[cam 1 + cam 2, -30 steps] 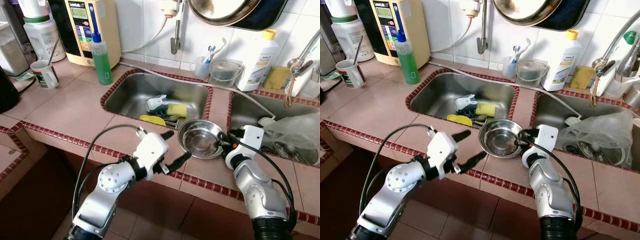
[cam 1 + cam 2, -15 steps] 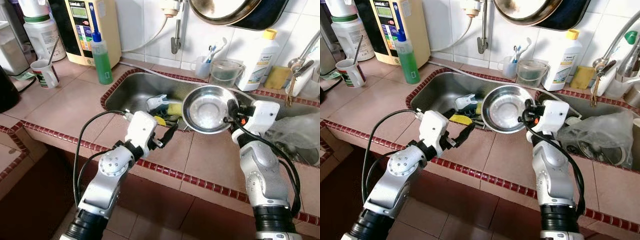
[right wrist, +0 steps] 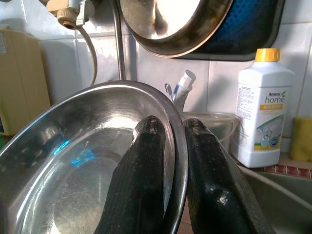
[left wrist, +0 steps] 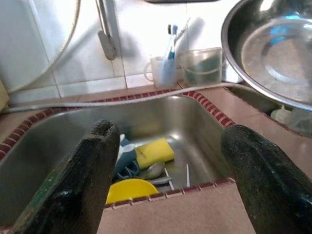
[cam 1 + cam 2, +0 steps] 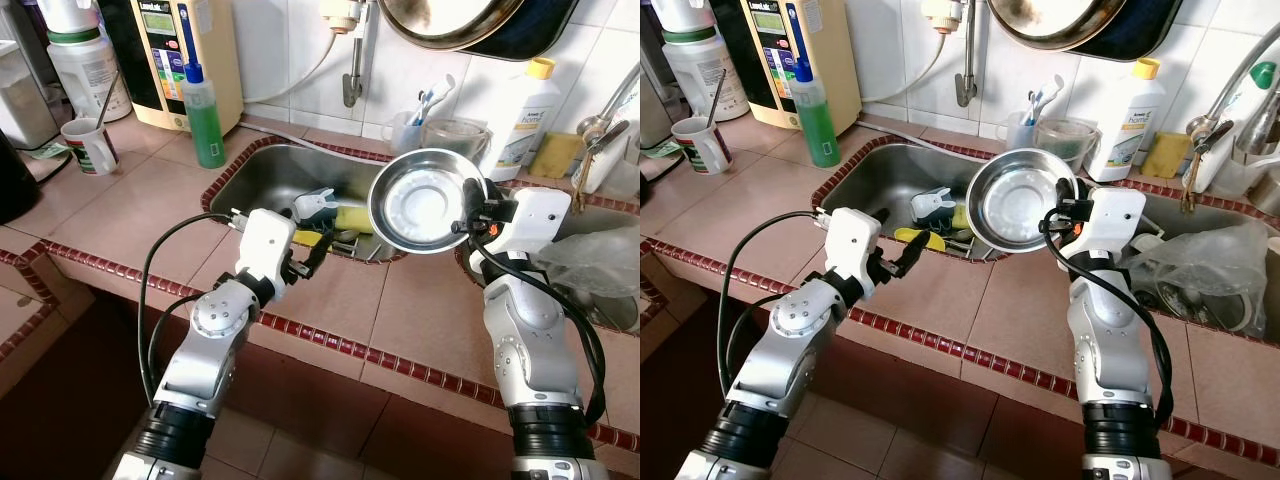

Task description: Kitchen organization

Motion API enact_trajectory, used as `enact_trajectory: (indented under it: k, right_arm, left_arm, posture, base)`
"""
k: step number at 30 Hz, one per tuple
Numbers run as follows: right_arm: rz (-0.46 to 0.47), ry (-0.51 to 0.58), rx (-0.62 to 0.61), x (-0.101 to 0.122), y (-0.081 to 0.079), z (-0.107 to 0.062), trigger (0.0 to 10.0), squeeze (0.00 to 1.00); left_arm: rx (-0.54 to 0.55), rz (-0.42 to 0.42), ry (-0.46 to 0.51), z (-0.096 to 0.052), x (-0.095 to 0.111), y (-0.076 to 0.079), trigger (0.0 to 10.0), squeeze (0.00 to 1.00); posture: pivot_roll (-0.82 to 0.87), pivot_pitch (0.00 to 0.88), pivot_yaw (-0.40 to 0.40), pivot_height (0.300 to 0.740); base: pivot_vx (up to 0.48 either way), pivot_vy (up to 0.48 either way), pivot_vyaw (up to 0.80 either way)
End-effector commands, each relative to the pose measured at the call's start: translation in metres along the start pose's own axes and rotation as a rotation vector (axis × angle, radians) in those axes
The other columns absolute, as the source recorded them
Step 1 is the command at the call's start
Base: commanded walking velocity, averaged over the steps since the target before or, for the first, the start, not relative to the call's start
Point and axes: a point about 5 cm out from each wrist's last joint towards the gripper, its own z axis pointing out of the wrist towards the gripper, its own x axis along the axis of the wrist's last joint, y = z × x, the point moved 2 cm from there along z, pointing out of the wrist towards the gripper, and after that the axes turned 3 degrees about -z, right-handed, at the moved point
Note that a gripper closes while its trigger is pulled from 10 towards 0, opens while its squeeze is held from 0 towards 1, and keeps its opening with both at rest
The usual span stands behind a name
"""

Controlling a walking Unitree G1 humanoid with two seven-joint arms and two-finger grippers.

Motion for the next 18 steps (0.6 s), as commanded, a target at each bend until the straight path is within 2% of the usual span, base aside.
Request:
enact_trajectory:
  k: [1, 18]
  right_arm:
    - [-0.009, 0.047, 0.02, 0.0112, -0.0042, 0.0053, 10.0, 0.0]
    - [-0.012, 0.042, 0.031, 0.0091, -0.0055, 0.0042, 10.0, 0.0]
  left_arm:
    - [0.008, -0.009, -0.002, 0.0028, 0.0006, -0.0013, 10.0, 0.0]
    - [0.007, -0.023, 0.0, 0.003, 0.0001, -0.001, 10.0, 0.0]
  posture:
    - [0.0, 0.0, -0.017, 0.74]
    - [0.0, 0.0, -0.019, 0.74]
  base:
    - [0.0, 0.0, 0.0]
    - [0.246, 0.0, 0.0]
